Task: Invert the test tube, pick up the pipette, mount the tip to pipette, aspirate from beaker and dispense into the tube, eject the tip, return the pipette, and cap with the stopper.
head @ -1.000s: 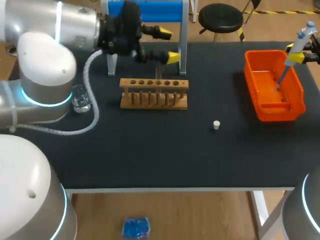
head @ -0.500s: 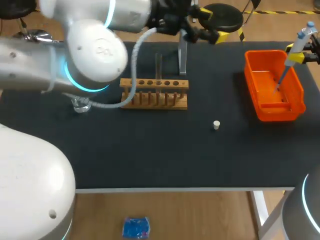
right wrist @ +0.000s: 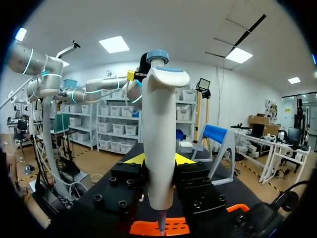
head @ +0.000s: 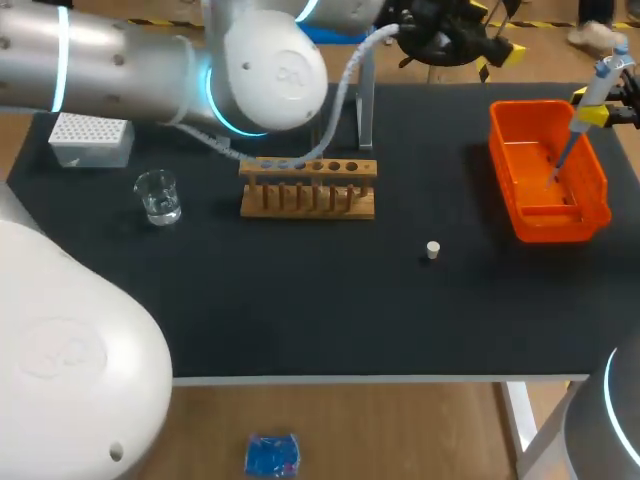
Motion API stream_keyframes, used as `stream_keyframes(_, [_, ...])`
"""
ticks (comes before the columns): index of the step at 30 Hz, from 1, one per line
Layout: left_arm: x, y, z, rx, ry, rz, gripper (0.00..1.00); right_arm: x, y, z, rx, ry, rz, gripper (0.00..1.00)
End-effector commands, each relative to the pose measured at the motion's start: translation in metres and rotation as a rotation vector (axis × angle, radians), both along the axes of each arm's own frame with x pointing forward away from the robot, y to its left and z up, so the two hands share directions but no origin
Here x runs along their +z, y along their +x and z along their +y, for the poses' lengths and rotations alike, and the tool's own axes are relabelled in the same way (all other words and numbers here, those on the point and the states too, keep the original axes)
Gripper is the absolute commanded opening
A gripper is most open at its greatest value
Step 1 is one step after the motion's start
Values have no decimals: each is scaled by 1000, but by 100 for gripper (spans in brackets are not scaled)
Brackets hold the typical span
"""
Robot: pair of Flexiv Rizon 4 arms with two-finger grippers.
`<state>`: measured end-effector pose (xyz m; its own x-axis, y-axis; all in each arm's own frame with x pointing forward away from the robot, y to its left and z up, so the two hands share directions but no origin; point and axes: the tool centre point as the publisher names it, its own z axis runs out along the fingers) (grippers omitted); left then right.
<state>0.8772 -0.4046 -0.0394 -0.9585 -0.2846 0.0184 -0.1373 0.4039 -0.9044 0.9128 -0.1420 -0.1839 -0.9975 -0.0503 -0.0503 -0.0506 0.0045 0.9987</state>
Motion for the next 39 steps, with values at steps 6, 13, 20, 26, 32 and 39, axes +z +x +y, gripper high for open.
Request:
stream_keyframes(6, [-7,5,-24,11,33,6,100,0,0,-1,2,-1,-1,0])
stream_keyframes(13, [-7,5,-24,11,33,6,100,0,0,-1,2,-1,-1,0])
stream_keyframes(20, [-22,6,-53,-20,75,-3,100,0,0,-1,2,-1,-1,0])
stream_keyframes(26, [-32,5,-75,-8,92,-11,100,0,0,-1,2,-1,-1,0])
stream_keyframes(32, [-35,1,-83,-36,67,-50,0,0,0,-1,2,-1,-1,0])
stream_keyframes(39, [-34,-1,-99,-69,60,-44,0,0,0,-1,2,-1,-1,0])
